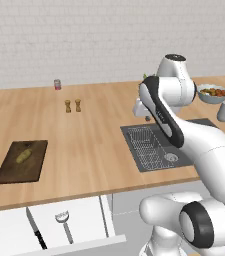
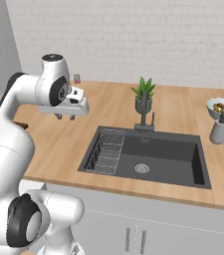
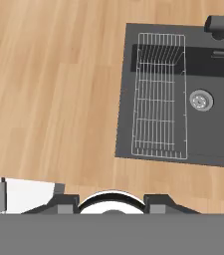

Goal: Place the appropriate cutting tool for cutting the potato skin on the cutting board.

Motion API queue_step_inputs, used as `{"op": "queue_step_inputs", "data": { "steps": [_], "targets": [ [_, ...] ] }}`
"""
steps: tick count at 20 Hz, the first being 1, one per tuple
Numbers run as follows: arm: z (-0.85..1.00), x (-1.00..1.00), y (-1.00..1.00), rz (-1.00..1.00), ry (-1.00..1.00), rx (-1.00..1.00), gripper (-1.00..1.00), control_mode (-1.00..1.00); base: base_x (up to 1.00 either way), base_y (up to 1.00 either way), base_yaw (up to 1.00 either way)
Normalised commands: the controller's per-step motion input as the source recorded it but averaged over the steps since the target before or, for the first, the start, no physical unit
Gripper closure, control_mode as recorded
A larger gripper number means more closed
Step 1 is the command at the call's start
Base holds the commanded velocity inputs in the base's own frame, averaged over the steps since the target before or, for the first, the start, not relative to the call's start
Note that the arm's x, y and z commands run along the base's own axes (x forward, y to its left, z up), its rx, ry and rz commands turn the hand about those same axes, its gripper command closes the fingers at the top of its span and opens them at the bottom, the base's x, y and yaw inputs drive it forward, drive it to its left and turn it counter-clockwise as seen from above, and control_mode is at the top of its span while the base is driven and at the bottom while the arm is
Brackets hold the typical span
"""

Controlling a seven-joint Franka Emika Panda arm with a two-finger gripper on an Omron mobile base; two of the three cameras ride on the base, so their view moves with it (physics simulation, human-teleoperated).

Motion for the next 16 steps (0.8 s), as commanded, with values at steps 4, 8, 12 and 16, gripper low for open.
{"op": "queue_step_inputs", "data": {
  "steps": [4,8,12,16],
  "targets": [
    [-0.08,-0.27,0.06,0.00,0.00,0.00,-1.00,-1.00,0.00,0.00,0.00],
    [-0.45,-0.77,0.75,0.00,0.00,0.00,-1.00,-1.00,0.00,0.00,0.00],
    [-0.64,-0.75,1.00,-0.01,0.00,-0.03,-1.00,-1.00,0.00,0.00,0.00],
    [-0.70,-0.57,1.00,-0.05,0.00,0.00,-1.00,-1.00,0.00,0.00,0.00]
  ]
}}
